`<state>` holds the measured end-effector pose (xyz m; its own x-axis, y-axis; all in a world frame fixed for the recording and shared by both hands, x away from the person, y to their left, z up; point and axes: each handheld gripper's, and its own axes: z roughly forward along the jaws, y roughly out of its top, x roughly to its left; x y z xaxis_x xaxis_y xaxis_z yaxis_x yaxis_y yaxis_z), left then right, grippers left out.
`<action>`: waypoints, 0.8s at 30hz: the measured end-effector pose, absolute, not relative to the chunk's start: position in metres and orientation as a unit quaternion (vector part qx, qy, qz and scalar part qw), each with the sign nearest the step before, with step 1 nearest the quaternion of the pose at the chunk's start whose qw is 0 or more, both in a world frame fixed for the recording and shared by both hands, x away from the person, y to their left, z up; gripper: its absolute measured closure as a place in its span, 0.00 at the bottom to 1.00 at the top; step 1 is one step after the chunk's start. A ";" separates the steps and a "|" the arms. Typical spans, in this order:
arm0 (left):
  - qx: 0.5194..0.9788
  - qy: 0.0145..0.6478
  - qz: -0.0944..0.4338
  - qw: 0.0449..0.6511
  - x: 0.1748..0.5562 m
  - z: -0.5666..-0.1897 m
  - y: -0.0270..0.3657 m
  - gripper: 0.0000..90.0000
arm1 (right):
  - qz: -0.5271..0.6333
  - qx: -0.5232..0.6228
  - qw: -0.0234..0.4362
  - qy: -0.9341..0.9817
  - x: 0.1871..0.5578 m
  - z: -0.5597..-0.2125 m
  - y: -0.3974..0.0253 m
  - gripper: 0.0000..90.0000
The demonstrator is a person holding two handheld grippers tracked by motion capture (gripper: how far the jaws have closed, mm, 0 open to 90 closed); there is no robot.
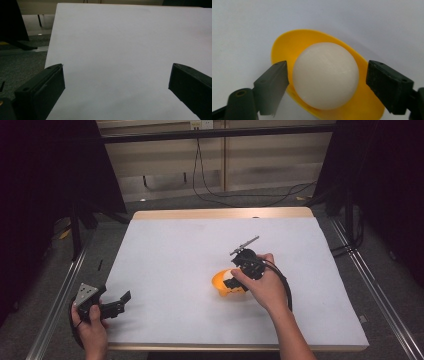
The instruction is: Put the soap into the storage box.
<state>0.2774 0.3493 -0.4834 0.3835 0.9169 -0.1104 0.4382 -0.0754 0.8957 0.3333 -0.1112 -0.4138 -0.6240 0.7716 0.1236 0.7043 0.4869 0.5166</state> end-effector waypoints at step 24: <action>0.689 0.492 0.258 0.466 0.277 -0.483 0.349 0.00 | 0.342 0.478 0.156 0.794 0.308 -0.410 -0.195 0.00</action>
<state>0.2773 0.3489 -0.4833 0.3833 0.9179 -0.1024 0.4367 -0.0824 0.8958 0.3084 -0.1945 -0.4097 -0.4943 0.8657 0.0792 0.6519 0.3088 0.6926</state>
